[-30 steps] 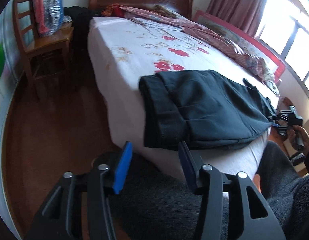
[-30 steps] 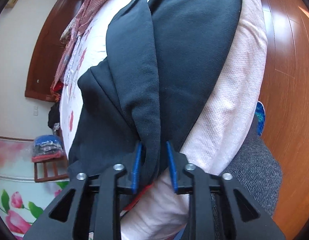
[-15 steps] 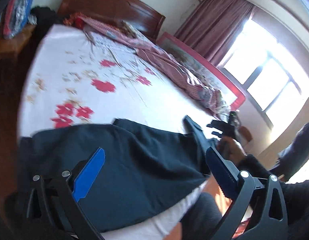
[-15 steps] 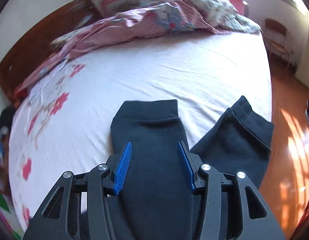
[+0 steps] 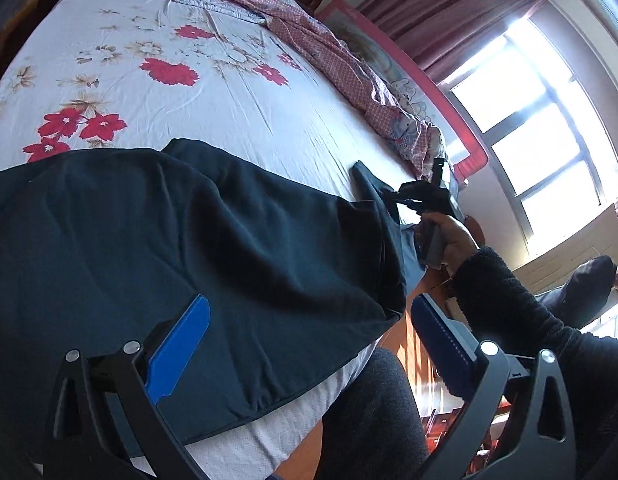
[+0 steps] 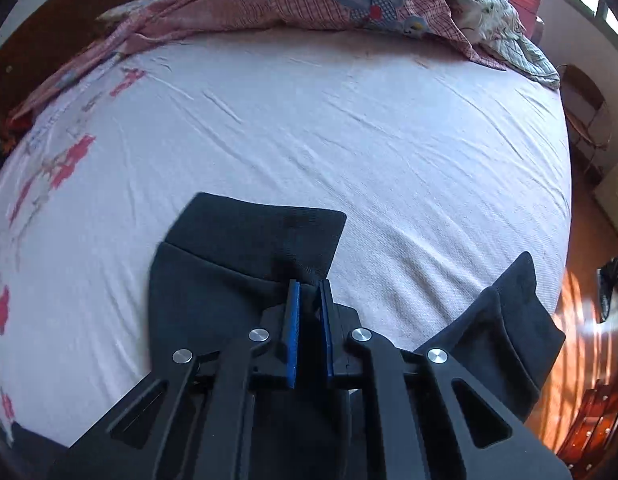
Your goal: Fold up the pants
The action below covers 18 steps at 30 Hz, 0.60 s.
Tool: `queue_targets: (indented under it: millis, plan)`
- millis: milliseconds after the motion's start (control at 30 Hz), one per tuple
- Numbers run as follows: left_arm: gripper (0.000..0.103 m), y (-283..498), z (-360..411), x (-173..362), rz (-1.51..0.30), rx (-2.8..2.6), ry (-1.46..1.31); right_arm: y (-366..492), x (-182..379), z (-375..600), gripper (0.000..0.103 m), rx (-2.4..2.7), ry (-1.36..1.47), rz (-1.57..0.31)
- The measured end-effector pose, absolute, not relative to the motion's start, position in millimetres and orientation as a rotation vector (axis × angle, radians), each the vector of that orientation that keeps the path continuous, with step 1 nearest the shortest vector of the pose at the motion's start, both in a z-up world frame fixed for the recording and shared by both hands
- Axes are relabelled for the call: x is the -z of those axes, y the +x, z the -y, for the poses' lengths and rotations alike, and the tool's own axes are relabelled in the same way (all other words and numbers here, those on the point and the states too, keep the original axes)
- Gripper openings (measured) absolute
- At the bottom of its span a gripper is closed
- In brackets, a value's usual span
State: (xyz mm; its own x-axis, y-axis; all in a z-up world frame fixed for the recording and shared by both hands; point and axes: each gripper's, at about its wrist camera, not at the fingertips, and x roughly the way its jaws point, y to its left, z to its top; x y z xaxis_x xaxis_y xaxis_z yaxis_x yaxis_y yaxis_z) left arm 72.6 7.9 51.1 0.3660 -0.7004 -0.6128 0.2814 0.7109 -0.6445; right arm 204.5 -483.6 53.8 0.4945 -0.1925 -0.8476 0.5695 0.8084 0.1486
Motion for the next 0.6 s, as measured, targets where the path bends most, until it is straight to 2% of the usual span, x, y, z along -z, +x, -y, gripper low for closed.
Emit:
queue_targets:
  millis: [100,200,267,433,467,600]
  plan:
    - [0.101,73.9,-3.9,-61.5,-0.987,0.666,-0.432,155.6,-99.5,506.4,0.008,0.521,0.527,-0.748]
    - [0.101,69.7,-7.7,-76.6,-0.912,0.655,-0.401,98.0,-114.0,546.3,0.008,0.581,0.642,-0.642]
    - [0.101,67.7,-10.0,-78.8,-0.897,0.642,-0.402,68.3,-98.5,569.4,0.008,0.648,0.654,-0.65]
    - [0.101,66.7,-7.0,-62.0,-0.958,0.618,-0.414,10.8,-8.4,605.7,0.008,0.753,0.845,-0.693]
    - [0.101,65.0,-4.9,-59.8,-0.963,0.613,-0.397,5.5,5.3,608.1,0.008,0.707,0.906,-0.655]
    - [0.101,61.5,-0.3,-53.0,-0.96,0.587,-0.297,8.2,19.5,614.6,0.014,0.682,0.982,-0.666]
